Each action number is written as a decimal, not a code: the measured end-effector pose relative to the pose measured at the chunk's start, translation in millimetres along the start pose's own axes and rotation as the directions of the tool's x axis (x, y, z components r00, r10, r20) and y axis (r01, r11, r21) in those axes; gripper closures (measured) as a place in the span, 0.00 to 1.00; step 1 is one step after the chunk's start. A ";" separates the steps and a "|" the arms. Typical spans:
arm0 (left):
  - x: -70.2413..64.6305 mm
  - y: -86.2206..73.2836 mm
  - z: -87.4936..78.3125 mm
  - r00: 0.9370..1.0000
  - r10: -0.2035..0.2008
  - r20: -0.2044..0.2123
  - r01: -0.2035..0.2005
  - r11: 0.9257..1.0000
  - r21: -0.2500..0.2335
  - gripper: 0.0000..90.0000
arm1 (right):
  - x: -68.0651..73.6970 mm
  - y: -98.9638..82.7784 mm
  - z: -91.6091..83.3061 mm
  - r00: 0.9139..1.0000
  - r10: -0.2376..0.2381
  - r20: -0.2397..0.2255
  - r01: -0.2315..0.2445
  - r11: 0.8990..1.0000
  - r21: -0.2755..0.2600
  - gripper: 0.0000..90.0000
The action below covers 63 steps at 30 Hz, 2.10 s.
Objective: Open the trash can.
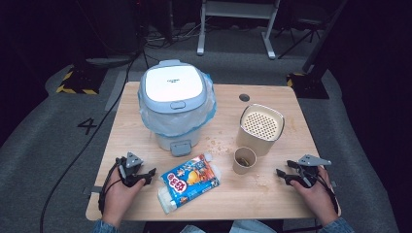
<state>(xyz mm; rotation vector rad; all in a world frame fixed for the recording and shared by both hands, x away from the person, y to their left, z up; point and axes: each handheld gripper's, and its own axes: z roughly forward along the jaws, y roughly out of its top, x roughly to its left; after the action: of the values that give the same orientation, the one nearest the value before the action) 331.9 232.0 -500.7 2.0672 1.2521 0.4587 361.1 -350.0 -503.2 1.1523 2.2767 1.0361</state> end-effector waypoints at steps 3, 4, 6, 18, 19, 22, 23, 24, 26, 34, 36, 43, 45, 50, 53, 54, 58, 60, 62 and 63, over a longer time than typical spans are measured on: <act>-0.8 3.2 -1.9 1.000 -0.007 0.001 0.007 1.000 -0.008 0.43 | 0.0 0.0 0.0 1.000 0.000 0.000 0.000 1.000 0.000 0.39; -0.7 5.1 -3.5 1.000 -0.014 0.001 0.014 1.000 -0.012 0.45 | -0.1 0.0 0.0 1.000 0.001 -0.001 -0.001 1.000 0.000 0.39; -0.8 10.5 -8.2 0.999 -0.037 0.001 0.037 0.999 -0.017 0.47 | -0.1 0.0 0.0 1.000 0.001 -0.001 -0.001 1.000 0.000 0.39; -1.9 49.9 -38.7 0.995 -0.093 0.025 0.095 0.992 -0.078 0.53 | 1.2 -1.0 -1.0 1.000 0.001 0.005 -0.001 1.000 0.000 0.40; -1.8 53.3 -42.4 0.995 -0.093 0.029 0.095 0.991 -0.089 0.53 | 1.3 -1.0 -1.0 1.000 0.001 0.005 -0.001 1.000 0.000 0.40; -2.8 64.3 -53.4 0.995 -0.089 0.036 0.093 0.988 -0.126 0.55 | 0.9 -0.9 -1.0 1.000 0.003 0.003 -0.003 1.000 0.001 0.40; -3.4 67.9 -56.8 0.995 -0.094 0.045 0.100 0.985 -0.141 0.55 | 0.9 -0.9 -1.0 1.000 0.003 0.003 -0.003 1.000 0.001 0.40; -3.9 72.4 -61.2 0.995 -0.092 0.050 0.098 0.983 -0.157 0.55 | 0.9 -0.9 -0.9 1.000 0.003 0.002 -0.003 1.000 0.001 0.40; -4.2 78.8 -66.7 0.994 -0.088 0.059 0.097 0.979 -0.180 0.57 | 0.8 -0.9 -1.0 1.000 0.003 0.002 -0.003 1.000 0.001 0.40; -3.0 105.8 -87.5 0.994 -0.059 0.097 0.081 0.967 -0.242 0.62 | 0.8 -0.9 -1.0 1.000 0.002 0.003 -0.002 1.000 0.001 0.40; -2.7 112.2 -91.5 0.993 -0.052 0.110 0.078 0.965 -0.252 0.62 | 0.8 -0.9 -0.9 1.000 0.003 0.002 -0.003 1.000 0.001 0.40; -0.9 135.1 -104.2 0.991 0.007 0.136 0.031 0.961 -0.275 0.77 | 0.8 -0.9 -0.9 1.000 0.003 0.002 -0.003 1.000 0.001 0.40; -0.2 141.0 -107.1 0.991 0.023 0.133 0.015 0.959 -0.283 0.79 | 0.8 -0.9 -0.9 1.000 0.003 0.002 -0.003 1.000 0.001 0.40; 0.1 153.3 -113.0 0.986 0.049 0.162 0.001 0.956 -0.294 0.92 | 0.8 -0.9 -0.9 1.000 0.003 0.002 -0.003 1.000 0.000 0.40; -1.2 159.7 -114.3 0.983 0.067 0.169 -0.013 0.953 -0.303 0.98 | 0.8 -0.9 -1.0 1.000 0.004 0.002 -0.004 1.000 0.001 0.40; -1.6 162.1 -114.6 0.983 0.073 0.169 -0.019 0.953 -0.303 1.00 | 0.8 -0.9 -0.9 1.000 0.003 0.002 -0.003 1.000 0.000 0.40; -4.9 172.4 -115.2 0.978 0.087 0.187 -0.026 0.951 -0.309 1.00 | 0.4 -0.9 -1.0 1.000 0.006 0.000 -0.006 1.000 -0.001 0.41; -6.7 178.1 -116.0 0.976 0.100 0.194 -0.035 0.949 -0.313 1.00 | 0.4 -1.0 -1.0 1.000 0.007 0.000 -0.007 1.000 -0.002 0.41; -8.4 184.0 -116.8 0.973 0.110 0.201 -0.042 0.947 -0.319 1.00 | 0.4 -1.0 -1.0 1.000 0.007 0.000 -0.007 1.000 -0.001 0.41; -9.0 186.9 -117.2 0.972 0.116 0.204 -0.045 0.945 -0.323 1.00 | 0.4 -1.0 -1.0 1.000 0.007 0.000 -0.007 1.000 -0.001 0.41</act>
<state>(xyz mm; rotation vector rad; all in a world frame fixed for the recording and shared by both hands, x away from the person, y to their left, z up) 377.4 207.3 -286.2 1.8424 0.9010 0.4232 359.7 -350.4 -503.3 1.1605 2.2729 1.0399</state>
